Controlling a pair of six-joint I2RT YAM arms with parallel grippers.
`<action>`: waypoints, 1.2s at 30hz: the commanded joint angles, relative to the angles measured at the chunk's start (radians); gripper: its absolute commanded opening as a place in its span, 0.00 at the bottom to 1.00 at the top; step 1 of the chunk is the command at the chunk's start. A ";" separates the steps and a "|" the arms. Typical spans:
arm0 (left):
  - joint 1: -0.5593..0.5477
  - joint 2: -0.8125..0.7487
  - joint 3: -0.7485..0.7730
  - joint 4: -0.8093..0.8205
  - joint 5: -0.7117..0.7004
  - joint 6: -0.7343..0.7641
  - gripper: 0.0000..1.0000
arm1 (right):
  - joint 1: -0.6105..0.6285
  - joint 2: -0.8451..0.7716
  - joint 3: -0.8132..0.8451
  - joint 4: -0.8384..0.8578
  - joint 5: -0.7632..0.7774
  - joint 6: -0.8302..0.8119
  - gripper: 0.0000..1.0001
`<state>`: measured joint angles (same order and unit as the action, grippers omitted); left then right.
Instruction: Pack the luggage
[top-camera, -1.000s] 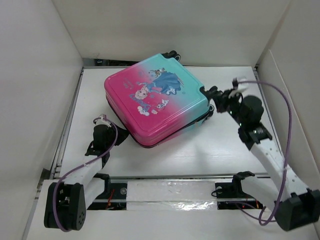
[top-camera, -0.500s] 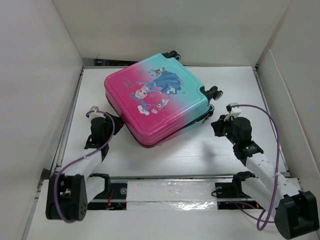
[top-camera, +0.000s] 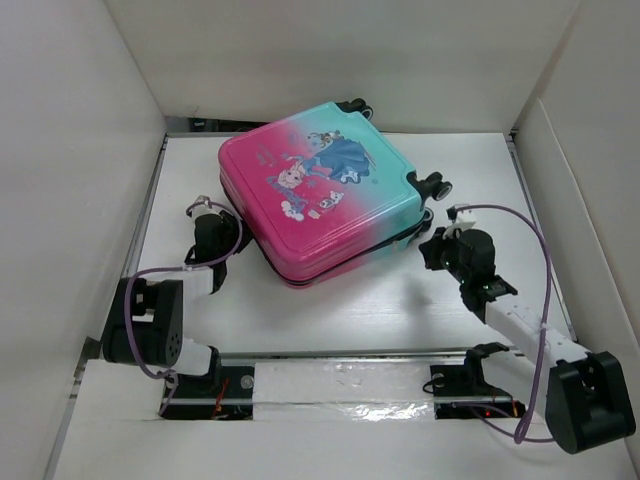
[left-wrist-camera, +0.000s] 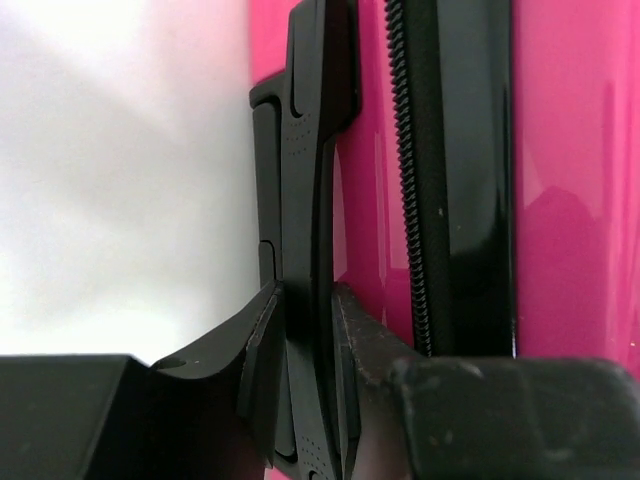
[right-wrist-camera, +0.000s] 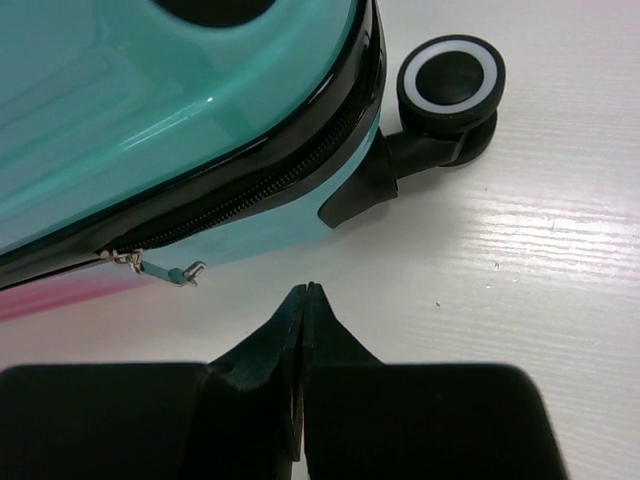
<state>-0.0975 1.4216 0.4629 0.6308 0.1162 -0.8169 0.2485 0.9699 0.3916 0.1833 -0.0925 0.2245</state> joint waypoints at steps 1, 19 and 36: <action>-0.027 0.039 0.030 0.070 0.075 0.007 0.00 | -0.006 0.061 0.024 0.154 0.040 0.016 0.00; -0.317 -0.499 -0.282 -0.123 -0.059 -0.036 0.00 | -0.055 0.677 0.671 0.121 -0.283 -0.114 0.01; -0.358 -0.638 -0.158 -0.387 -0.064 0.082 0.33 | -0.080 0.073 0.213 -0.024 -0.184 -0.131 0.50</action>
<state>-0.4377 0.8246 0.2459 0.2115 -0.0238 -0.7944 0.1394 1.1587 0.6888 0.1402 -0.2756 0.1013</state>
